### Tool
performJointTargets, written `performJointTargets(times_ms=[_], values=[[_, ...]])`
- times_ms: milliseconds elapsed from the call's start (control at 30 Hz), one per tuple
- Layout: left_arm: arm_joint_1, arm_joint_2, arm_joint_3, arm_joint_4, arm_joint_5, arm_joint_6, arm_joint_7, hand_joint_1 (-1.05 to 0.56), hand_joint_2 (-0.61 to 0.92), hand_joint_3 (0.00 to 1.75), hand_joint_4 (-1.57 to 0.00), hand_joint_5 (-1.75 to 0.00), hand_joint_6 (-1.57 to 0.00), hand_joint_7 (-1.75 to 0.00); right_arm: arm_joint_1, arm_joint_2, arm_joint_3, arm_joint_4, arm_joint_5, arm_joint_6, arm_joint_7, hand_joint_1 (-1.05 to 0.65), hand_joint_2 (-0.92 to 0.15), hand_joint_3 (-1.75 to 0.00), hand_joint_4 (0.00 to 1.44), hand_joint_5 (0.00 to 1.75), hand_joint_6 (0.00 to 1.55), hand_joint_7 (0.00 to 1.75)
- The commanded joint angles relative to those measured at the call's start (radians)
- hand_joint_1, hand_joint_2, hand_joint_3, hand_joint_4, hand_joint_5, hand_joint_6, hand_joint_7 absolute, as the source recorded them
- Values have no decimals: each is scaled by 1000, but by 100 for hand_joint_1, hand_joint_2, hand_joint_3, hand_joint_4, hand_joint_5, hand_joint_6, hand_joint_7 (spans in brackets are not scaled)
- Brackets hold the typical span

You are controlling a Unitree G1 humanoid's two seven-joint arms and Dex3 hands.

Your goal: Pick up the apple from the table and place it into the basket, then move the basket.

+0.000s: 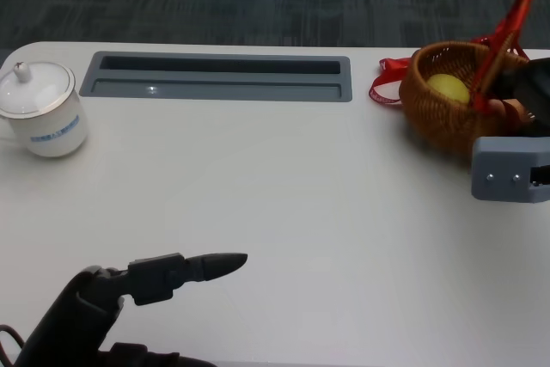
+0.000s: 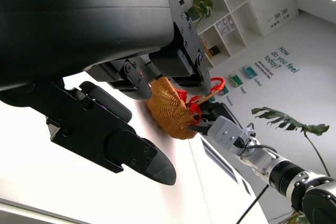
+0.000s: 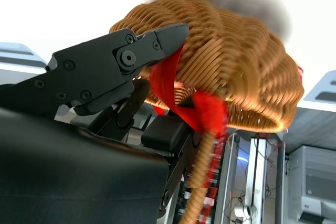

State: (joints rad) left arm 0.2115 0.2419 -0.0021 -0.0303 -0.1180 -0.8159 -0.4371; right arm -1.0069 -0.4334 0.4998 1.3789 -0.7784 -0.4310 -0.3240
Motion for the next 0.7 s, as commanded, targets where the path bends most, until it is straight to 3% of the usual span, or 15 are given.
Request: performJointTargets(times_ms=[33, 300, 700], values=[[-3, 6, -1, 1, 0, -9, 11, -52, 72, 0, -78, 0, -73, 0, -10, -11, -23, -4, 29, -21, 20, -75, -74, -1, 71, 0, 57, 0], [-7, 5, -8, 3, -5, -15, 9, -52, 72, 0, -78, 0, -73, 0, 2, -22, -27, -12, 38, -51, 59, -94, -80, -1, 45, 0, 32, 0], [-15, 7, -14, 3, -5, -14, 9, -53, 73, 0, -78, 0, -73, 0, 17, -49, -43, -26, 68, -66, 114, -104, -84, -1, 25, 0, 15, 0]])
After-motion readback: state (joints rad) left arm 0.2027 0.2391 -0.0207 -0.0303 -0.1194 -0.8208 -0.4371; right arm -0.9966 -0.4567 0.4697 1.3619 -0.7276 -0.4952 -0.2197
